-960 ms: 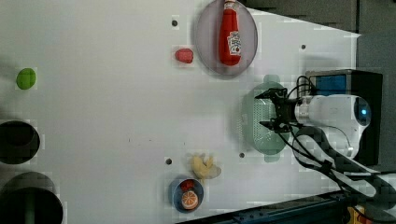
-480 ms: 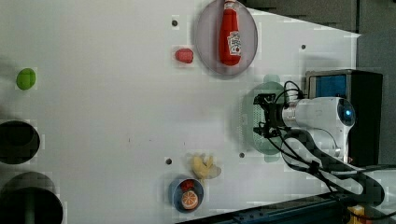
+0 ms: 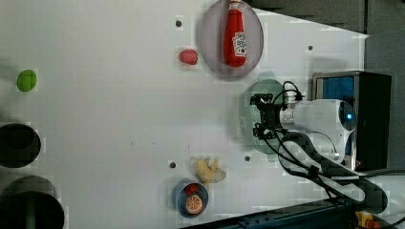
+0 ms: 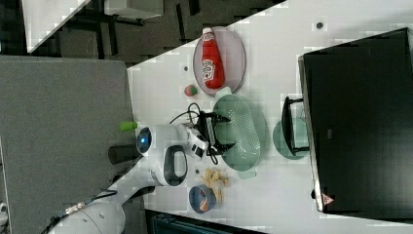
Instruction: Drag strainer right to left.
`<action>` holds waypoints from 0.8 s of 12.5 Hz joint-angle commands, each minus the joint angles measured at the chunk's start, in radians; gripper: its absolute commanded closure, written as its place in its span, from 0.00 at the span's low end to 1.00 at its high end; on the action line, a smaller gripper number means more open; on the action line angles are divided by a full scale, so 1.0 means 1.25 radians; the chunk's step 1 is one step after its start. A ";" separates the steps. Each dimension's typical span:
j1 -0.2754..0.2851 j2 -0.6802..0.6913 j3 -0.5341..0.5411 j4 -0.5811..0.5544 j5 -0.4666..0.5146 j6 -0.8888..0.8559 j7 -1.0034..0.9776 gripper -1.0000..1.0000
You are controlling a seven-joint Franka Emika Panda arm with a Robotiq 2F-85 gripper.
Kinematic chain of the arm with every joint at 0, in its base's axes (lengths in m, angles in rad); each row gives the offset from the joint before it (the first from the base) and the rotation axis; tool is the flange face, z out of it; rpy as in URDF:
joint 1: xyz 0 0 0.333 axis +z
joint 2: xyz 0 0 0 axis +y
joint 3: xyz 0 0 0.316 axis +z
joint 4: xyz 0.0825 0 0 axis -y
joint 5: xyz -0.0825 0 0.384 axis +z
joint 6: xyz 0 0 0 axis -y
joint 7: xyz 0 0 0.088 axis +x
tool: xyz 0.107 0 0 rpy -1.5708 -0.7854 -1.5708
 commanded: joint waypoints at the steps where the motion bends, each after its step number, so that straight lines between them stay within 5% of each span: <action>1: 0.054 0.003 0.025 0.006 0.019 -0.014 0.069 0.00; 10: 0.211 0.031 0.050 0.060 0.027 -0.033 0.321 0.00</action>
